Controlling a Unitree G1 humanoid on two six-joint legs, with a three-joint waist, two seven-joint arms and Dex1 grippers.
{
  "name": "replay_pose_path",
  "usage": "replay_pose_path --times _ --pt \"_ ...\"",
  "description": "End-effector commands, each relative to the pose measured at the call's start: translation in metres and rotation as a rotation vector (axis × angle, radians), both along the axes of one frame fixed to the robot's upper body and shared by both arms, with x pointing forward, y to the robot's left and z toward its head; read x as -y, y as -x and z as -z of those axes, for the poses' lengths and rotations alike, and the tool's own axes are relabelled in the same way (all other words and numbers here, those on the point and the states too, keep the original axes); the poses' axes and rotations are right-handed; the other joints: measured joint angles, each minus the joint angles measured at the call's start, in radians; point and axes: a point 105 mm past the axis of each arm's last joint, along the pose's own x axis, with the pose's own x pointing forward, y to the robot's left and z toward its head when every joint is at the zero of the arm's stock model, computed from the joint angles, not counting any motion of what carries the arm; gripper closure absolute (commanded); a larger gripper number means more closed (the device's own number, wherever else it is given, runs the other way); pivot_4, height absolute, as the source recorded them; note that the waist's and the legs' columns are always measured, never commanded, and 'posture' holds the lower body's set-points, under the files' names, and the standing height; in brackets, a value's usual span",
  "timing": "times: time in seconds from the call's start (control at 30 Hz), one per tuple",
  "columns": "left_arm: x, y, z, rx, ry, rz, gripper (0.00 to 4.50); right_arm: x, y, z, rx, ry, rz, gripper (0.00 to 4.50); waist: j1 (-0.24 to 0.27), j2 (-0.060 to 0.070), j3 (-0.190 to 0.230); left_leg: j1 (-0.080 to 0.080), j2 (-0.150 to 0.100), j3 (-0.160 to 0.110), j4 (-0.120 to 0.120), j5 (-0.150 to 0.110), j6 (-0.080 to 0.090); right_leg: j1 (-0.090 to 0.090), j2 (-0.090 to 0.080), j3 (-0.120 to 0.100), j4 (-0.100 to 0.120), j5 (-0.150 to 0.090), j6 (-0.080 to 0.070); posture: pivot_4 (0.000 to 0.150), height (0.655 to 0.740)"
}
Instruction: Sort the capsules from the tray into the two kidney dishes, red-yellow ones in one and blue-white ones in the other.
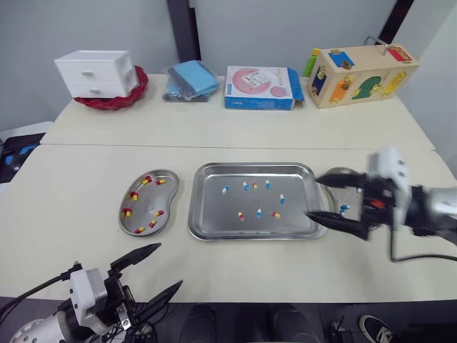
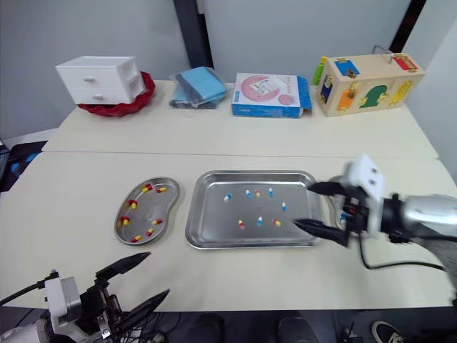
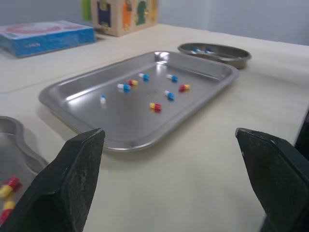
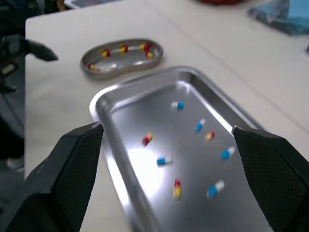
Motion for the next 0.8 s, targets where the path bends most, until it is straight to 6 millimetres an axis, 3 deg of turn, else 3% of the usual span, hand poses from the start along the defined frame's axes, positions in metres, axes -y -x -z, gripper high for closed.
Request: replay_pose_path --times 0.03,0.33,0.67,0.8 --pt "0.005 -0.003 0.001 0.026 0.021 -0.085 0.01 -0.027 -0.022 0.013 -0.028 -0.001 0.046 0.00 -0.005 -0.001 0.000 0.000 0.000 0.000 0.000 0.000 0.000 0.000 0.000 0.000 0.000 0.000 0.000 0.150 0.7400" --pt "0.004 -0.002 0.008 -0.006 0.038 -0.151 0.01 -0.091 -0.065 0.042 -0.010 0.110 0.071 0.00 -0.006 0.000 -0.001 -0.012 0.000 -0.002 0.000 0.001 0.000 -0.016 0.000 -0.002 0.008 0.001 -0.001 0.150 0.7400" --pt "0.001 -0.002 0.010 -0.026 0.064 -0.179 0.01 -0.123 -0.081 0.067 -0.020 0.197 0.055 0.00 -0.006 0.000 -0.001 -0.013 0.000 -0.003 0.000 0.001 0.000 -0.016 0.000 -0.004 0.008 0.000 -0.001 0.150 0.7400" --pt "-0.002 0.000 0.012 -0.028 0.062 -0.185 0.00 -0.127 -0.088 0.072 -0.018 0.206 0.089 1.24 -0.007 0.000 0.000 -0.013 0.000 -0.003 0.000 0.001 0.000 -0.016 0.000 -0.004 0.008 0.000 -0.001 0.150 0.7400"
